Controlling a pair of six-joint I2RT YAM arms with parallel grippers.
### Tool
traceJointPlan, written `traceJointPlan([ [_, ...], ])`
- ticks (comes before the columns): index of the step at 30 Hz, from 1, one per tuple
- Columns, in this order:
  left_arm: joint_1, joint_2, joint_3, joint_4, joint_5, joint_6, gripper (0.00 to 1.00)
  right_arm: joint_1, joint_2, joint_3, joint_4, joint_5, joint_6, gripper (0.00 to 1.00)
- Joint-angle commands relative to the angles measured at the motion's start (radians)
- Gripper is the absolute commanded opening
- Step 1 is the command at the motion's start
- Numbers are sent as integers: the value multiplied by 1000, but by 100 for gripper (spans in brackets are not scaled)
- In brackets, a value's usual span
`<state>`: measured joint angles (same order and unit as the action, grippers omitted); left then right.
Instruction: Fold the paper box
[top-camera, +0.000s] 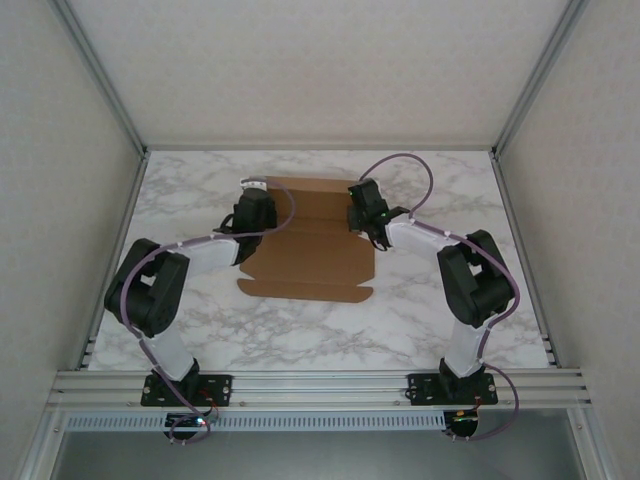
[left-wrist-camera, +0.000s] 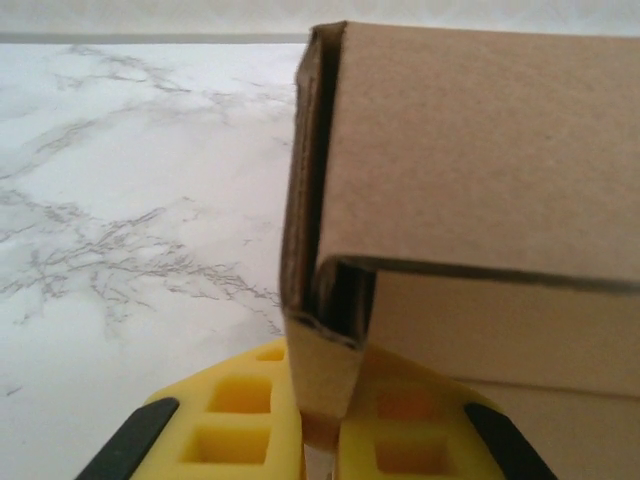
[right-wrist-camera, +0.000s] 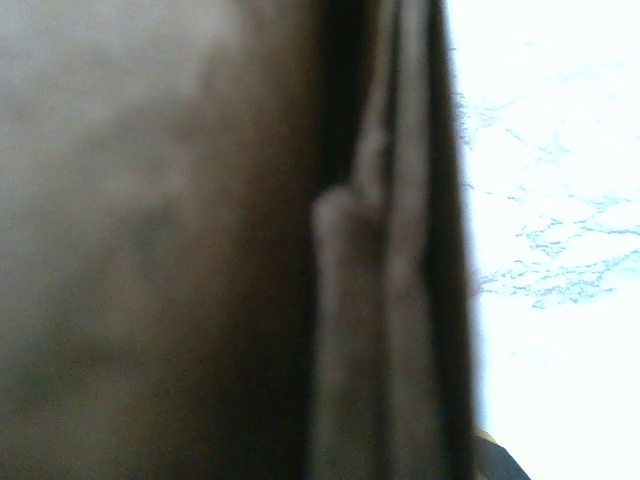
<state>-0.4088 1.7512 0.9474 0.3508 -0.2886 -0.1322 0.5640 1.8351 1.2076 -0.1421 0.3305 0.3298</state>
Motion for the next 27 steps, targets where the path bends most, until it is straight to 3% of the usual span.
traceJointPlan([
  [1, -20, 45, 43, -74, -154, -115, 0, 49, 21, 27, -153, 32, 62, 0],
  [10, -53, 113, 116, -165, -237, -234, 0, 64, 43, 49, -193, 57, 125, 0],
  [16, -45, 99, 99, -155, -197, -231, 0, 59, 30, 41, -185, 54, 105, 0],
  [17, -37, 93, 87, -147, -168, -229, 2, 56, 29, 40, -182, 40, 100, 0],
  [22, 1, 76, 34, -74, 37, -195, 37, 50, 15, 15, -140, -20, 67, 0],
  [27, 17, 84, 37, -54, 99, -146, 43, 47, 1, -6, -114, -39, 47, 0],
])
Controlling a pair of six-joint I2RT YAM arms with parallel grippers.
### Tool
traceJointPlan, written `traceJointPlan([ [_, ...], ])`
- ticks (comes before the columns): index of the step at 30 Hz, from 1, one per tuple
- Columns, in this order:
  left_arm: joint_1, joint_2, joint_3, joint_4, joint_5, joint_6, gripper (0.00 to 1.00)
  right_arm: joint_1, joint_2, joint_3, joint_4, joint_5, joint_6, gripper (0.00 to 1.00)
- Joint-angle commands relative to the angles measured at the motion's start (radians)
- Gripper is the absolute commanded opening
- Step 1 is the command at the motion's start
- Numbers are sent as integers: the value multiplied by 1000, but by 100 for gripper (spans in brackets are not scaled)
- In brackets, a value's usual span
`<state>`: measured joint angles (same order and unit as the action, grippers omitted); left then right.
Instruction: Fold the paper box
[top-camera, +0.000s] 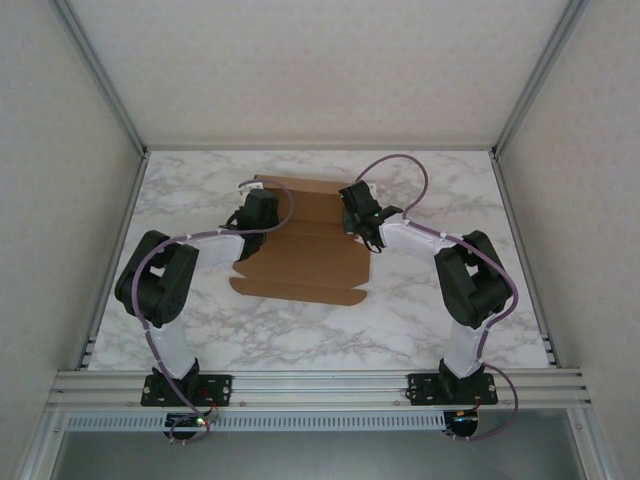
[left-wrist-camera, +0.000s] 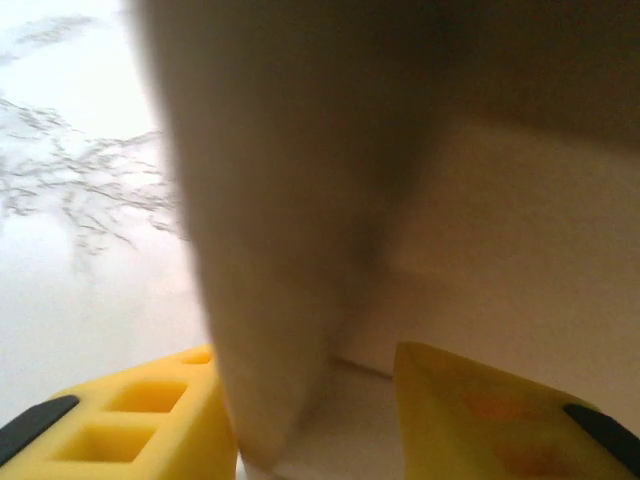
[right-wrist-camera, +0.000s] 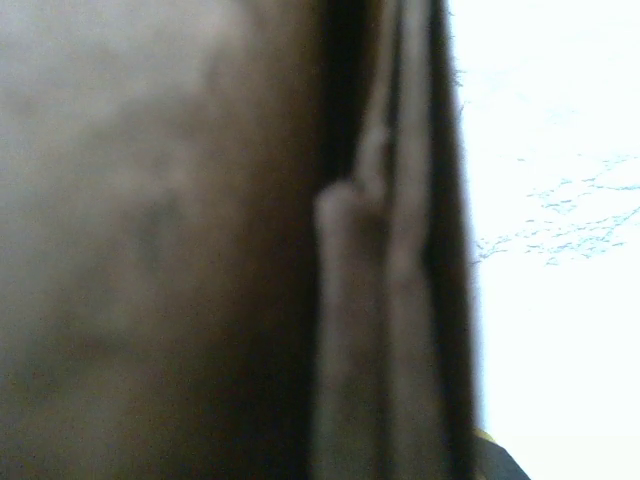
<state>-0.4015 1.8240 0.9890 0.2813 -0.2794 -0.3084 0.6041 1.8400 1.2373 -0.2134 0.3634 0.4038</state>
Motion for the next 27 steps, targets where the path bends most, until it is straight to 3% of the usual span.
traceJointPlan([
  [1, 13, 15, -3, 19, 97, 36, 41, 7, -6, -39, -38, -74, -31, 0],
  [9, 32, 57, 50, 23, 65, 64, 20, 7, -6, -38, -22, -111, -50, 0],
  [17, 22, 118, 129, -60, -125, -20, 0, 10, -4, -22, -46, -124, -19, 0],
  [24, 1, 113, 114, -53, -125, -51, 0, 26, 18, 13, -97, -77, 21, 0],
  [27, 1, 70, 50, 5, -66, -31, 9, 21, 14, 16, -105, -45, 1, 0],
])
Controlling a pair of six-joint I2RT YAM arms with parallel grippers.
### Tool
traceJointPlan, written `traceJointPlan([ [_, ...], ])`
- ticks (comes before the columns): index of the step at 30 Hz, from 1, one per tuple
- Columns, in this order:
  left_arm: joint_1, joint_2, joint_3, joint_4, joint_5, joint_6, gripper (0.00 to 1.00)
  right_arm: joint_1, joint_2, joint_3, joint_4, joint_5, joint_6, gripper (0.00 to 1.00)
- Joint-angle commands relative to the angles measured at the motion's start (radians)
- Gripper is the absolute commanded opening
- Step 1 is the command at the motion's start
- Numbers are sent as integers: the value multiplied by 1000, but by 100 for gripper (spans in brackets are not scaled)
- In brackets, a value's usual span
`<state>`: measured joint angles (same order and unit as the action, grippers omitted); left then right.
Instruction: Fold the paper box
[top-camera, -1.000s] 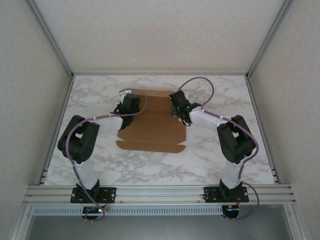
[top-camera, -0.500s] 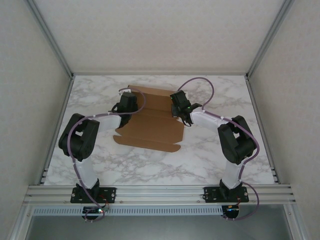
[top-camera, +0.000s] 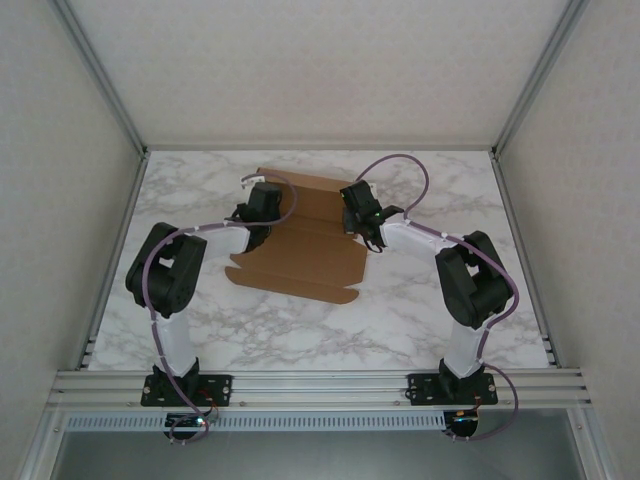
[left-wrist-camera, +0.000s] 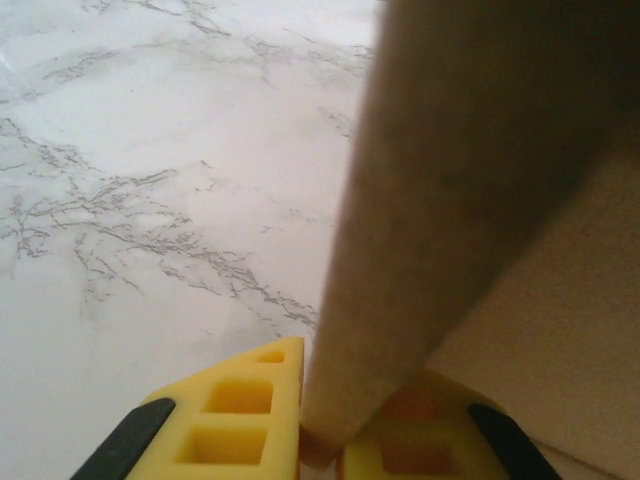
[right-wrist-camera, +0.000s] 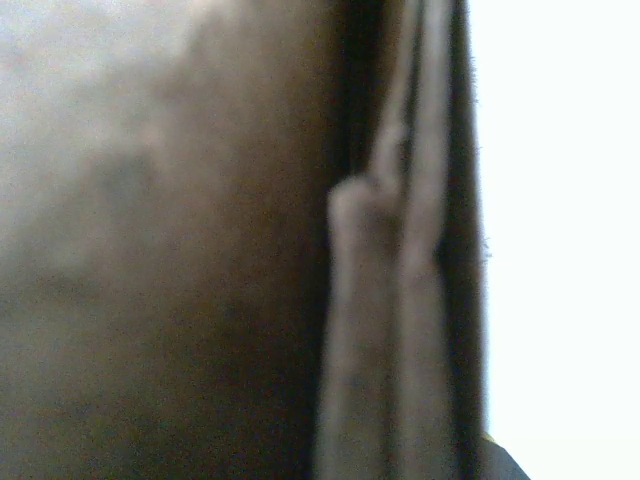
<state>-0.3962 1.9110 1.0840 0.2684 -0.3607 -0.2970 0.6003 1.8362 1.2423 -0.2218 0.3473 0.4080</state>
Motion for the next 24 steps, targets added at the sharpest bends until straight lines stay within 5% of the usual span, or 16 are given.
traceJointPlan([
  [1, -3, -41, -79, 51, 28, -38, 13, 21, 16, 10, -94, -26, -15, 0],
  [10, -4, -269, -326, 221, 180, -10, 59, -5, -49, -97, 56, -25, -129, 18],
  [18, -3, -427, -385, 181, 232, -62, 65, -6, -66, -144, 138, -7, -141, 24],
  [24, -4, -585, -481, 149, 248, -75, 63, -6, -114, -198, 205, -21, -160, 55],
])
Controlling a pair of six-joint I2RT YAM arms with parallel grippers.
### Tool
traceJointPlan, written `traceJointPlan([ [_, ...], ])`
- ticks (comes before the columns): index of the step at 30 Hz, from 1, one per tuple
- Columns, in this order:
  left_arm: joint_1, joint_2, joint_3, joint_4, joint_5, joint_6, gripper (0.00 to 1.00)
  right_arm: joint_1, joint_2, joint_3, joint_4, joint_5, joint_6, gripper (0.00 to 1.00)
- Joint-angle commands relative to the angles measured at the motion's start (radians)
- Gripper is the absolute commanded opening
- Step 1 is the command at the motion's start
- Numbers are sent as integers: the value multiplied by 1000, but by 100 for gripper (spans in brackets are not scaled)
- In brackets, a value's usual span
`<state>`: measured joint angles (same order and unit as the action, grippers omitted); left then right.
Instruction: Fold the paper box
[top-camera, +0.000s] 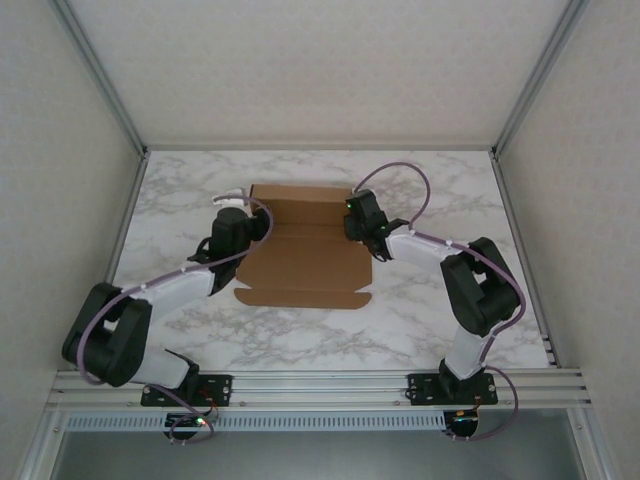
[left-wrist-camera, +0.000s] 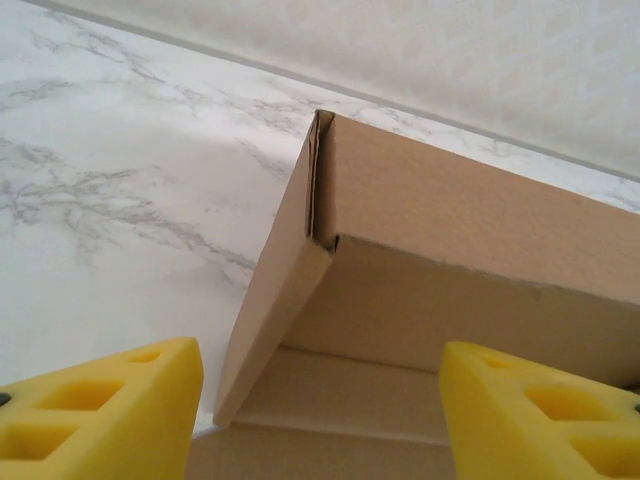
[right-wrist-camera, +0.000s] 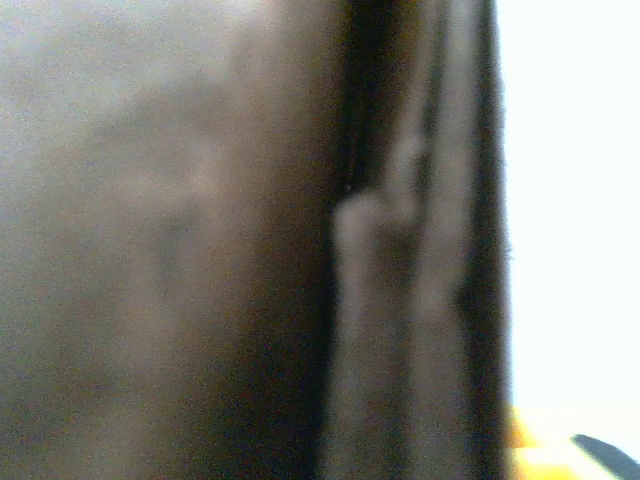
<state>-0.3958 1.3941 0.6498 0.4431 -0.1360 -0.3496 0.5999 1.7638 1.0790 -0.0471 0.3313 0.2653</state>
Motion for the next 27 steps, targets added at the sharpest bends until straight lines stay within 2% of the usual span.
traceJointPlan([
  [1, -5, -105, -68, -22, 23, -16, 62, -6, -53, -48, 47, -11, -23, 59],
  [6, -2, -251, -93, -40, 1, 7, 62, -13, -96, -84, 101, -56, -54, 71],
  [10, 30, -278, -36, -65, 19, 12, 62, -30, -112, -92, 124, -124, -57, 74],
  [15, 113, -152, 97, -141, 117, 3, 66, -46, -101, -82, 123, -179, -57, 74],
  [19, 153, -84, 146, -124, 186, -15, 67, -46, -115, -95, 137, -219, -76, 74],
  [27, 176, 8, 198, -105, 271, -39, 66, -54, -280, -168, 198, -392, -139, 79],
])
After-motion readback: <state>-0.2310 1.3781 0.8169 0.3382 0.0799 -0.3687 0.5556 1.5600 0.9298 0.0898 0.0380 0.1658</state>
